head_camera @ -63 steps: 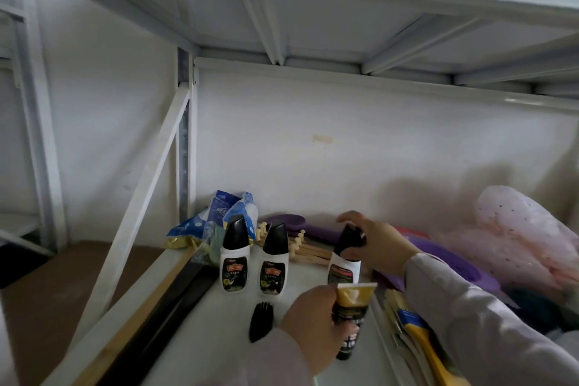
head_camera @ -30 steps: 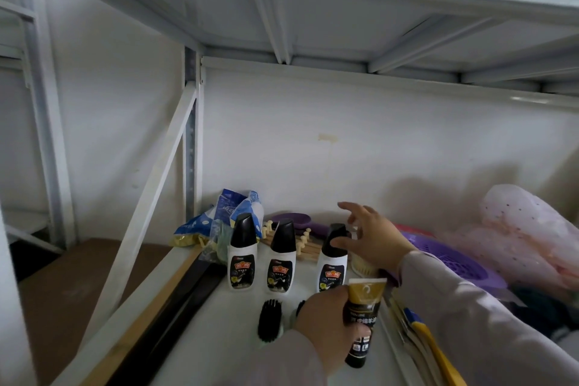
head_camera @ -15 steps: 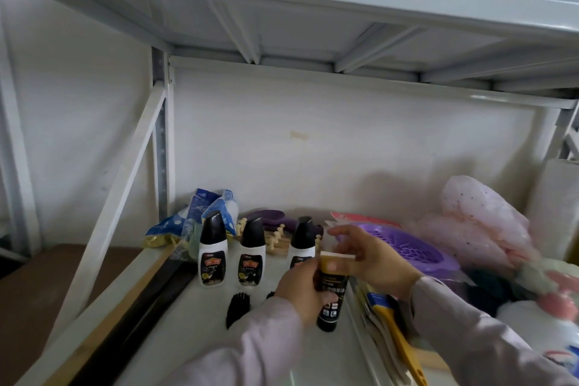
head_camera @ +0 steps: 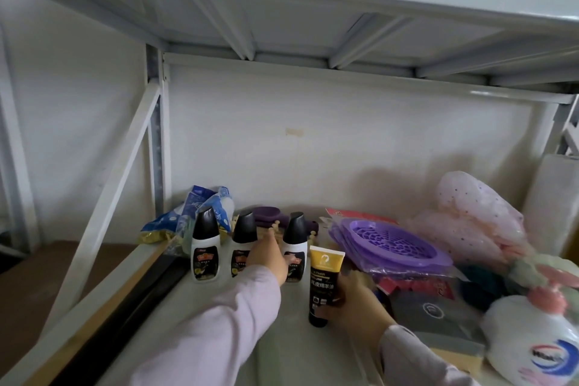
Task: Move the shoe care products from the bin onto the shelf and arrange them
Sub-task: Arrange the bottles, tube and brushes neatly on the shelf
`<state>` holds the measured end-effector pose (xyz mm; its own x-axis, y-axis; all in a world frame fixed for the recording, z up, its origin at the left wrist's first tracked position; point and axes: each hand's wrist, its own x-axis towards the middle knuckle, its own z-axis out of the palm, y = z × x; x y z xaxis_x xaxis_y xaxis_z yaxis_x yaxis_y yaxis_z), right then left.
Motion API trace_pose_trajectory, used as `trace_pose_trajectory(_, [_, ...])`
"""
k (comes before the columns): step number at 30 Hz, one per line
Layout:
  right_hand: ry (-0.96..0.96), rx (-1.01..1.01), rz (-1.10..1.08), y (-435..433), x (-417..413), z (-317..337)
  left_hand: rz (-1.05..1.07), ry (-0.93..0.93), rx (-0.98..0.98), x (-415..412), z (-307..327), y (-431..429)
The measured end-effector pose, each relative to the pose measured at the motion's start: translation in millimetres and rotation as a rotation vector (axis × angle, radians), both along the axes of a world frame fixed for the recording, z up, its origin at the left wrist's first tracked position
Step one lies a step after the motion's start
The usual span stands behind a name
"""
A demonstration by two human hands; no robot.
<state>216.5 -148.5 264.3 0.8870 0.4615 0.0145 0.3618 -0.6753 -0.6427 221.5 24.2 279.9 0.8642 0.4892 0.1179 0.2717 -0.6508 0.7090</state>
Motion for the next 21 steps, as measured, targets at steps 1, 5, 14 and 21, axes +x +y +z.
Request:
trace_pose_trajectory(1, [0.003,-0.004,-0.011,1,0,-1,-0.008,0.013,0.012,3,-1,-1])
trace_pose_trajectory(5, [-0.009,-0.018,-0.012,1,-7,-2,-0.04,0.036,0.011,5,-1,-4])
trace_pose_trajectory(14, [0.015,-0.017,-0.063,3,-15,-3,-0.122,0.087,0.054,-6,3,8])
trace_pose_trajectory(21, [0.003,-0.095,-0.08,5,-22,3,-0.114,0.066,0.054,-9,-1,7])
